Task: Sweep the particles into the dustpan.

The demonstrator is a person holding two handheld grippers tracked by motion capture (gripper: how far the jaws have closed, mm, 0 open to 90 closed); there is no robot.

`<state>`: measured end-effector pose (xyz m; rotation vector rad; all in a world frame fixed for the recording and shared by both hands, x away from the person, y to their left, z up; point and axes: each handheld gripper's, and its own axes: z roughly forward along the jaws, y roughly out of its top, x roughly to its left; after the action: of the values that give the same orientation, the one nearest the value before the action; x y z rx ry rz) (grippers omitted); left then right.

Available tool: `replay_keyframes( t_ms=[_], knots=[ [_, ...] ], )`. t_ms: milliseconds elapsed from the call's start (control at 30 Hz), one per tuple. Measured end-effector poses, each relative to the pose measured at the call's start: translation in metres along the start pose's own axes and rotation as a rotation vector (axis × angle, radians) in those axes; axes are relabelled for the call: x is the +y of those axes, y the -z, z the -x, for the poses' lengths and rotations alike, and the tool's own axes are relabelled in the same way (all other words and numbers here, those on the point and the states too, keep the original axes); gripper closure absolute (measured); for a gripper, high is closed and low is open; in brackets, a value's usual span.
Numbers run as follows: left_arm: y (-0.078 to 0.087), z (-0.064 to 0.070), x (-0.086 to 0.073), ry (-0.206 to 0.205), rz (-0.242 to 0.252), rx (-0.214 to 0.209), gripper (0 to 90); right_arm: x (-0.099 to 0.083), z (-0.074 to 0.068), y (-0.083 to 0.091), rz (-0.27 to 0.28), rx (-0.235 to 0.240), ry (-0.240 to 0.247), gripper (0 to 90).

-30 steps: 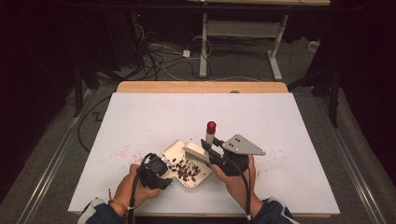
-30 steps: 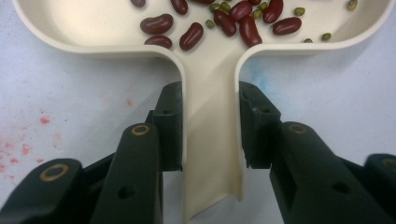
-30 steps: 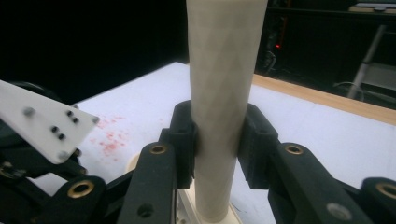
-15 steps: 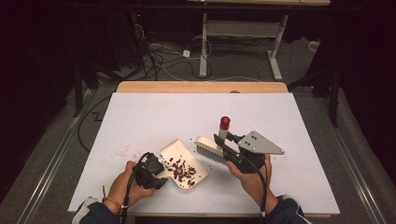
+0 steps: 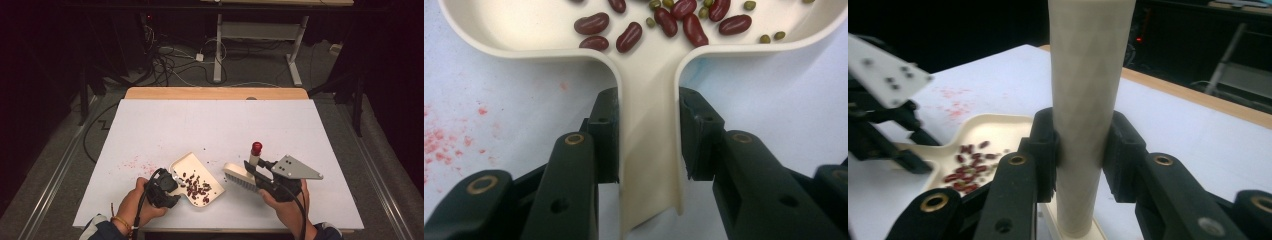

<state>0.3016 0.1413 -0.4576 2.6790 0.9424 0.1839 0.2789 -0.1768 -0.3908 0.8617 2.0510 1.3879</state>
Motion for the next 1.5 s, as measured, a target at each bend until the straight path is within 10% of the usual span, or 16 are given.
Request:
replay_keyframes(
  t_ms=[300,867,1100,1300,1500],
  knots=[
    [0.0,0.0,0.002,-0.001,-0.002,-0.01,63.9,0.009,-0.026,-0.011,0.058,0.063,0.047,70.5],
    [0.0,-0.007,-0.001,0.022,0.002,-0.04,63.9,0.018,0.016,-0.024,0.078,-0.033,0.031,70.4],
    [0.0,-0.005,-0.001,0.021,-0.002,-0.026,63.9,0.013,-0.006,-0.026,-0.02,0.039,0.046,70.4],
    [0.0,-0.004,-0.002,0.024,-0.003,-0.02,63.9,0.015,-0.033,-0.029,0.003,0.09,0.064,70.4],
    [0.0,-0.006,-0.002,0.025,-0.001,-0.034,63.9,0.024,-0.022,-0.018,0.062,0.07,0.046,70.4]
  ],
)
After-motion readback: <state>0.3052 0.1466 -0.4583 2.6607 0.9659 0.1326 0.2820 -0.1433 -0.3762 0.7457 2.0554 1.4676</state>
